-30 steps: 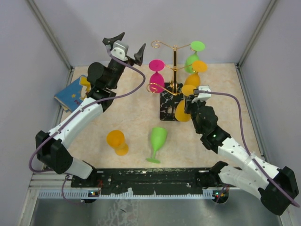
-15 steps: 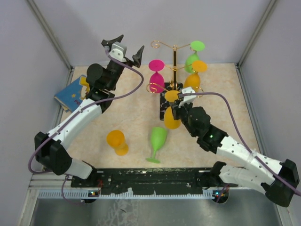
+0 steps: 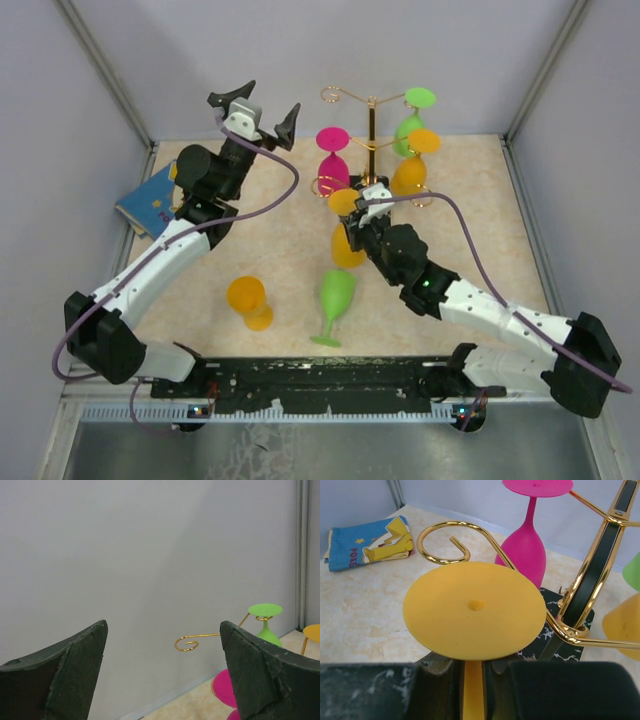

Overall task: Place the wine glass upside down on the wine glass rack
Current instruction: Turn the wine glass upside down at the wine rack.

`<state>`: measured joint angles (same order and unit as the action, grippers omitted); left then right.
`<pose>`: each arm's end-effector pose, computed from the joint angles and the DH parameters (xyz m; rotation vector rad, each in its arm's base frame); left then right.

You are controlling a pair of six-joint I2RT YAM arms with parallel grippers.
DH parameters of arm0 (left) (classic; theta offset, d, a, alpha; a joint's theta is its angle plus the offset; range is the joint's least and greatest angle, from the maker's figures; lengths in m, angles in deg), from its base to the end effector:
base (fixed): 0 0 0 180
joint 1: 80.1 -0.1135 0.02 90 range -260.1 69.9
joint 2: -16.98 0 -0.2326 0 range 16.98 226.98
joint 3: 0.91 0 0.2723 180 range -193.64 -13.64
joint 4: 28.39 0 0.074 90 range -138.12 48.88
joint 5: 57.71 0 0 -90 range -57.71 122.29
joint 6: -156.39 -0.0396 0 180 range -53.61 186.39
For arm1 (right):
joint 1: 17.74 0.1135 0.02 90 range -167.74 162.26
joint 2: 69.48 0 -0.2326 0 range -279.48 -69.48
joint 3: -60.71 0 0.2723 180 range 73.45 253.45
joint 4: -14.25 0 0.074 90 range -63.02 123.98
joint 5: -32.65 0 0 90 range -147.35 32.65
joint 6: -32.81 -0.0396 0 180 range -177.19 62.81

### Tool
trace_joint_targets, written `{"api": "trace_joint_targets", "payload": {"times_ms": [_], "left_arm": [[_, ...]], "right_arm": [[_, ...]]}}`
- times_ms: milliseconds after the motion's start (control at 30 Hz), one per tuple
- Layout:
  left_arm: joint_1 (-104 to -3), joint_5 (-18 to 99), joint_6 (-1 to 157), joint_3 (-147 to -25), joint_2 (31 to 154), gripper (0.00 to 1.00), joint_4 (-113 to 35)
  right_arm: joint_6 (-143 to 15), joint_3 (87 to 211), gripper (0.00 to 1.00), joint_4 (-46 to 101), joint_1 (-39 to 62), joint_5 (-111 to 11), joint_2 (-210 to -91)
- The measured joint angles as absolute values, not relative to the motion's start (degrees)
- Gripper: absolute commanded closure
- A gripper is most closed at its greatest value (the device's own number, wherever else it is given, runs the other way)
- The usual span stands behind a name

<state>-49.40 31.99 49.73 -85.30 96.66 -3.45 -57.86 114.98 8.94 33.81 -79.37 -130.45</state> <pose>0.2997 -0.1777 0.4209 0.4196 0.9687 -0.2192 0.1909 0.2165 0.2824 -0.4077 1.5553 0.4026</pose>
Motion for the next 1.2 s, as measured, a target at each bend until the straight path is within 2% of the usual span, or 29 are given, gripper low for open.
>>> {"api": "trace_joint_targets", "payload": {"times_ms": [233,1200], "left_arm": [[-49.4,31.3,48.7,-84.7,96.3,0.01,-3.4],[-49.5,30.8,46.0,-82.8,96.1,0.01,-0.9]], "right_arm": [[-56.2,115.1,1.00,2.6,33.9,-78.7,-133.9],[-51.8,118.6,1.00,-8.3,33.5,-81.9,-144.9]]}}
